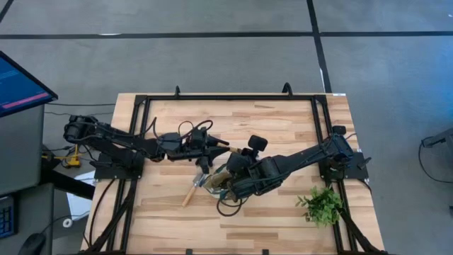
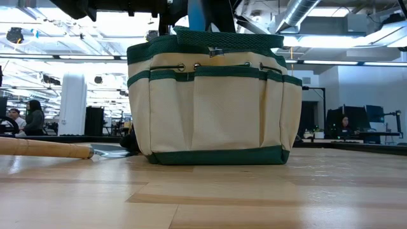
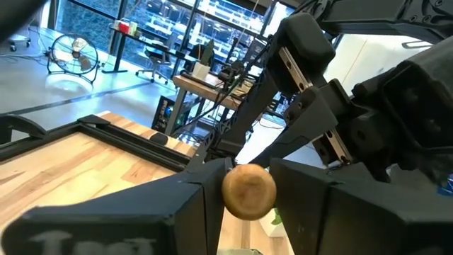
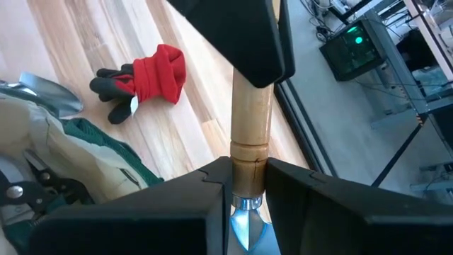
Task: Pick & Place Garden tools in Gardening bag
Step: Put the bottom trowel into the gardening bag
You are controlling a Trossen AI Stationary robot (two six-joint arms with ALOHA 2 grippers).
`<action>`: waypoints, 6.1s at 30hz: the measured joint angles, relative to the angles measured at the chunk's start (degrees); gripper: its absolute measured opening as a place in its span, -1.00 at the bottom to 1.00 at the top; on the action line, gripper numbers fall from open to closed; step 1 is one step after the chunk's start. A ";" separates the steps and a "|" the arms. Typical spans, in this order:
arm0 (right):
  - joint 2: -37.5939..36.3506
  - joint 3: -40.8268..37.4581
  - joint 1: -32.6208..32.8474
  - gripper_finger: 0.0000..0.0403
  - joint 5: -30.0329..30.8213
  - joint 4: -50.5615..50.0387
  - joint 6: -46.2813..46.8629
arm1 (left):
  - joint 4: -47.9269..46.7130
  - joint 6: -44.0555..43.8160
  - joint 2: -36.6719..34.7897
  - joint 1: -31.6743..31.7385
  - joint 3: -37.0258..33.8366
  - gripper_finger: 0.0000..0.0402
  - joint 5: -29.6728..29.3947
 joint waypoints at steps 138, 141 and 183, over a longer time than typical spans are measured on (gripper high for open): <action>-19.19 -75.58 -6.47 -0.72 -31.69 165.34 -32.20 | 21.58 11.52 -13.60 0.20 -12.85 -0.74 9.48; -19.19 -75.58 -6.47 -0.92 -31.87 165.33 -32.69 | 21.64 11.57 -13.60 0.20 -12.85 -0.74 9.48; -48.97 -46.80 14.59 -1.00 -8.71 47.29 2.32 | 17.62 8.57 -14.03 0.20 -12.83 -0.19 11.08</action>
